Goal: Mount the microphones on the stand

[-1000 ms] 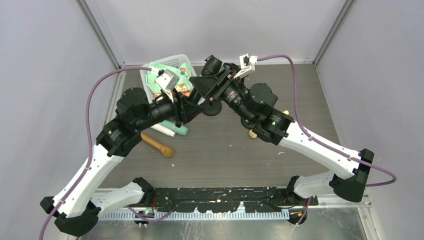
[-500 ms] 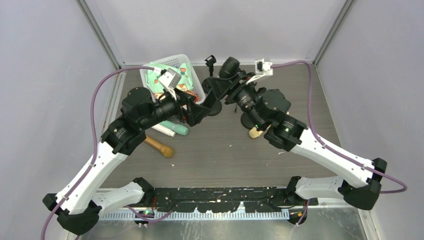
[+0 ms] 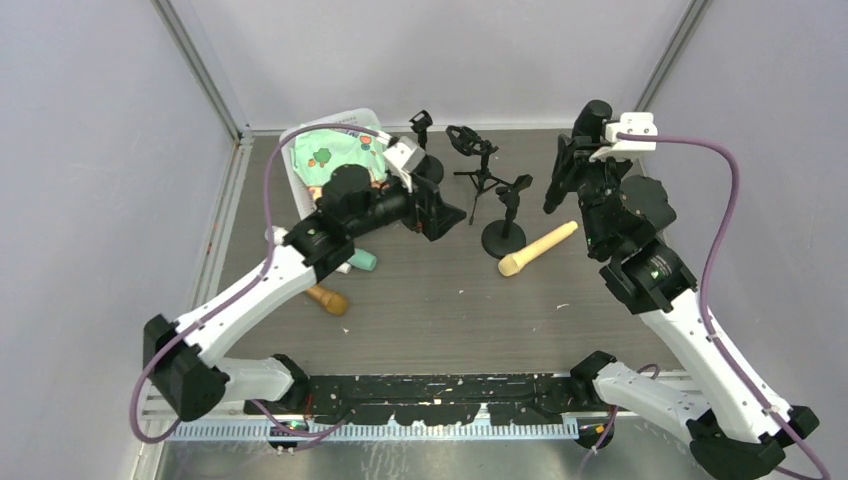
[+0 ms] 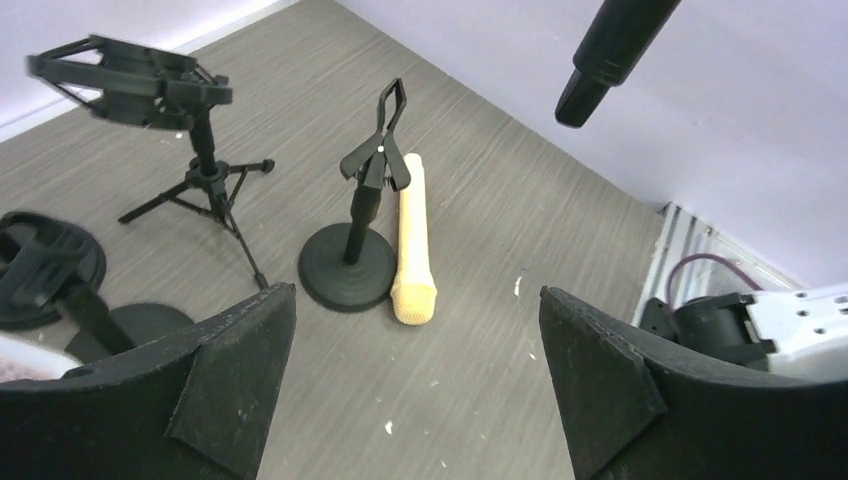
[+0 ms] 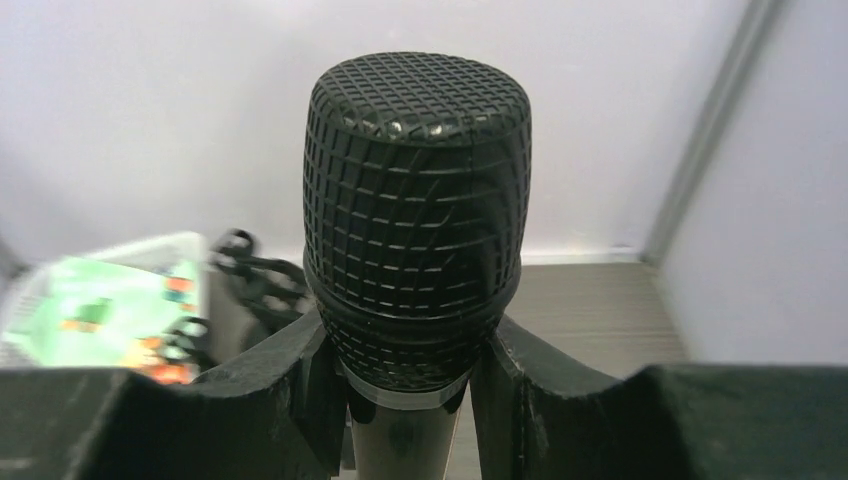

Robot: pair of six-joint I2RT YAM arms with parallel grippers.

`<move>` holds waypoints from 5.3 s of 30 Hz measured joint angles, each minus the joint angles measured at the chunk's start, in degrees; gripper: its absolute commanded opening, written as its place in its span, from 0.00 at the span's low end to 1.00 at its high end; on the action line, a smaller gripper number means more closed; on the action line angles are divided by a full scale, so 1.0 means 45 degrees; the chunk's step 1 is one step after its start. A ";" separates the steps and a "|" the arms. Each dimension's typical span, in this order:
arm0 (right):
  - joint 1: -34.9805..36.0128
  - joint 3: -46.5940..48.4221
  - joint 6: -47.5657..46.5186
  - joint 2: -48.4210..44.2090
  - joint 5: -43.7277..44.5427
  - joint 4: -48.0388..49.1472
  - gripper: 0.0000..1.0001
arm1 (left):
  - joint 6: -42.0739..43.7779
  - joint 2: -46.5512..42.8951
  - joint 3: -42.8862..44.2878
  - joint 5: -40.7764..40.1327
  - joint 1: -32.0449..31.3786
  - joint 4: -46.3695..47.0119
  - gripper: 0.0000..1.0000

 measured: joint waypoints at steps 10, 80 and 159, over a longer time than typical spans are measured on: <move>-0.2671 -0.0641 -0.2351 0.1418 -0.1569 -0.0131 0.01 | 0.2176 0.3347 -0.0471 -0.0811 -0.1151 0.4755 0.94; -0.5003 -0.4663 -0.6513 0.3526 -1.0404 0.6047 0.01 | 0.2880 1.0593 0.2055 -0.1535 -0.1724 1.0914 0.00; -0.5095 -0.4580 -0.7601 0.2987 -1.2274 0.3274 0.01 | 0.2628 1.0627 0.2331 -0.1025 -0.1661 1.0540 0.21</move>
